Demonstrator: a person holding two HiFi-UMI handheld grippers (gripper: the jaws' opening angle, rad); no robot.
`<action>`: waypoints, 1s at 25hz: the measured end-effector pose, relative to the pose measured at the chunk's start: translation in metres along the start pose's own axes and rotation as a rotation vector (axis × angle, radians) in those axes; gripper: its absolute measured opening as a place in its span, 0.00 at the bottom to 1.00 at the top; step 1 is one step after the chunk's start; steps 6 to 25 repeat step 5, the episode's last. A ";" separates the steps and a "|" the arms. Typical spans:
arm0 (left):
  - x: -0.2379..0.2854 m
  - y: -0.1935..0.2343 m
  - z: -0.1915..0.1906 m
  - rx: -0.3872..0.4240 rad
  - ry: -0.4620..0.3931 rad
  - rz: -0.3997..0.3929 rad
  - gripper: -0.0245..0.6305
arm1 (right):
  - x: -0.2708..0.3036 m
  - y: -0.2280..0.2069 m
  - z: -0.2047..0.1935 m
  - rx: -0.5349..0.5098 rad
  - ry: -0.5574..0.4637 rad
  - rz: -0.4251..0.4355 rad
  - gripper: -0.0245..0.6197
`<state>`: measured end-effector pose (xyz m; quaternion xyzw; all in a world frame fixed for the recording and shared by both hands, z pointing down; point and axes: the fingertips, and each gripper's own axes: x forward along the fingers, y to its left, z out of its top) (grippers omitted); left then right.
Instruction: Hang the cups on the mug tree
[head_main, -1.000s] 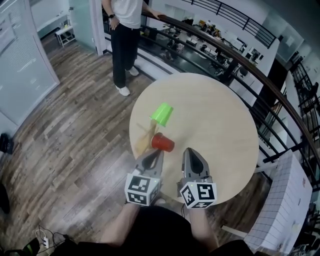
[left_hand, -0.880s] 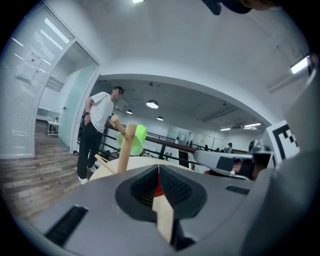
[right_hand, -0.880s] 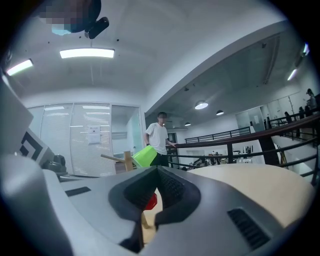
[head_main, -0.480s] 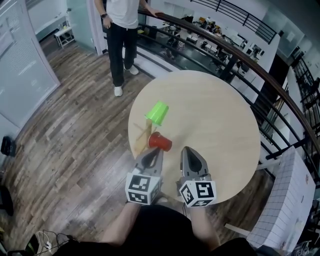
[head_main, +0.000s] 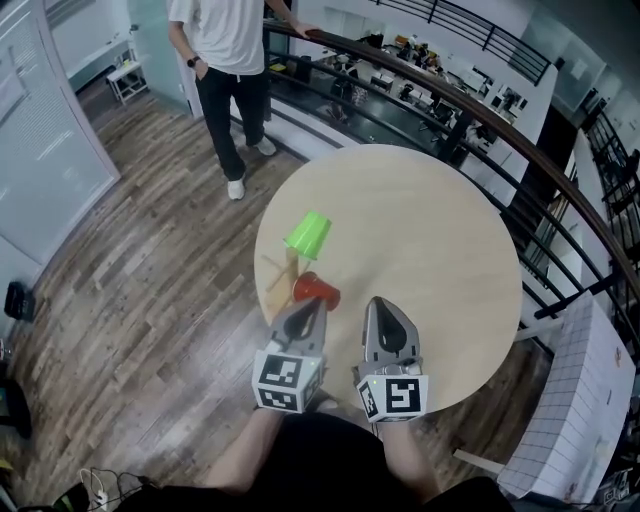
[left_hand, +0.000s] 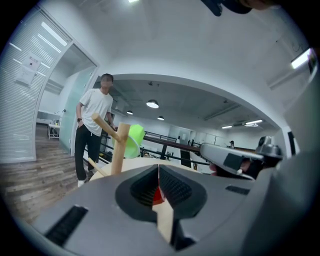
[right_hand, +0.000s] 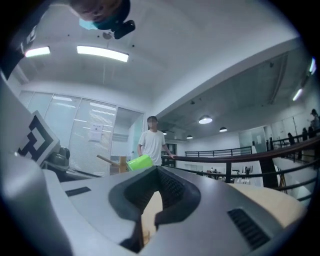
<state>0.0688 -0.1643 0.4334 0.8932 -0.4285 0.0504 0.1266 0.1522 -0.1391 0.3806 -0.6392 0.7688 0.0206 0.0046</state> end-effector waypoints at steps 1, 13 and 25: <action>0.001 -0.002 0.002 0.007 -0.007 0.004 0.06 | -0.001 -0.001 0.004 -0.019 -0.014 -0.001 0.05; 0.003 -0.006 0.012 0.034 -0.039 0.017 0.06 | 0.001 -0.007 0.005 -0.006 -0.021 0.000 0.05; 0.003 -0.006 0.012 0.034 -0.039 0.017 0.06 | 0.001 -0.007 0.005 -0.006 -0.021 0.000 0.05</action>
